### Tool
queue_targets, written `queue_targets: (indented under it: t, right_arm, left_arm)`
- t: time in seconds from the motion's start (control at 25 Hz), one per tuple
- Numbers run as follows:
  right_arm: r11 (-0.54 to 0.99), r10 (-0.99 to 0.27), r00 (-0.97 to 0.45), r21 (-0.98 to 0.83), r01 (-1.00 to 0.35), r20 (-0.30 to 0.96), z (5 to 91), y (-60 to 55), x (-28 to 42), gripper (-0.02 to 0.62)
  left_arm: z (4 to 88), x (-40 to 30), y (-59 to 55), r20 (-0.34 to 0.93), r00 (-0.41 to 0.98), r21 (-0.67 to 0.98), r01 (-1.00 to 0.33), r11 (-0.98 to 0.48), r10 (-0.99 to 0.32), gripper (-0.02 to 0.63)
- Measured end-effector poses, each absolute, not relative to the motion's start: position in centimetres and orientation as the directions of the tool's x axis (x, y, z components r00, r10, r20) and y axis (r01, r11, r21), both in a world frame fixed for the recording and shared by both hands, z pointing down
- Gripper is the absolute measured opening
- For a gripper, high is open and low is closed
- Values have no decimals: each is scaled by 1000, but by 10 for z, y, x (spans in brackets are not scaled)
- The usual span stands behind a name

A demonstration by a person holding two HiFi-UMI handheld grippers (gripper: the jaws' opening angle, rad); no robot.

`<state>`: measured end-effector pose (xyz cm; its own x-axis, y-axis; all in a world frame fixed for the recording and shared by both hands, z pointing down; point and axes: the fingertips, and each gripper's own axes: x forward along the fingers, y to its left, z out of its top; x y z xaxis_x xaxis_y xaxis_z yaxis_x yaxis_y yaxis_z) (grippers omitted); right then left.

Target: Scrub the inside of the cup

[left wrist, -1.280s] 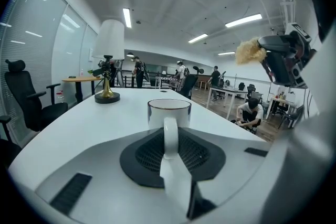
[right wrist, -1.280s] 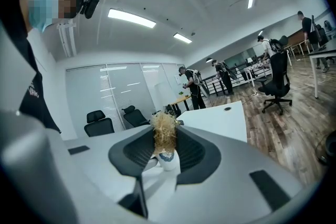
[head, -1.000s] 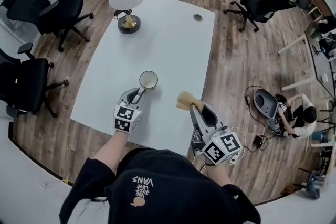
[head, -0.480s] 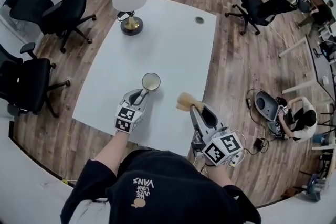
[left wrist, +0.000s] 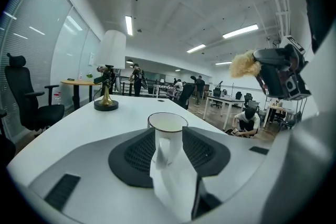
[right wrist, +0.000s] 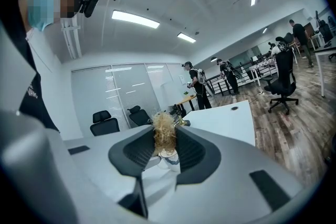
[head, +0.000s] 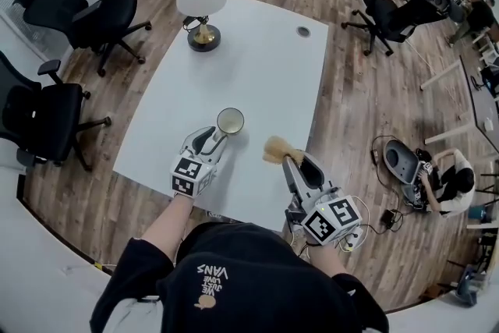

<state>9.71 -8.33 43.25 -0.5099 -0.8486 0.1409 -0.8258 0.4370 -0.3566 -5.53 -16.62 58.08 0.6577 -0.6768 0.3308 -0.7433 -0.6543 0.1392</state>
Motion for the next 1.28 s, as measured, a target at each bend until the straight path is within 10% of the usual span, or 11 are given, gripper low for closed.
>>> queue_targets:
  t: [0.68, 1.28]
  right_arm:
    - [513, -813, -574, -346, -785, 96, 425, -91, 80, 115]
    - [572, -776, -620, -285, -770, 119, 428, -88, 61, 115]
  left_arm:
    - [462, -69, -117, 162, 686, 164, -727, -666, -709, 145]
    - [427, -78, -78, 83, 671, 158, -739, -655, -737, 14]
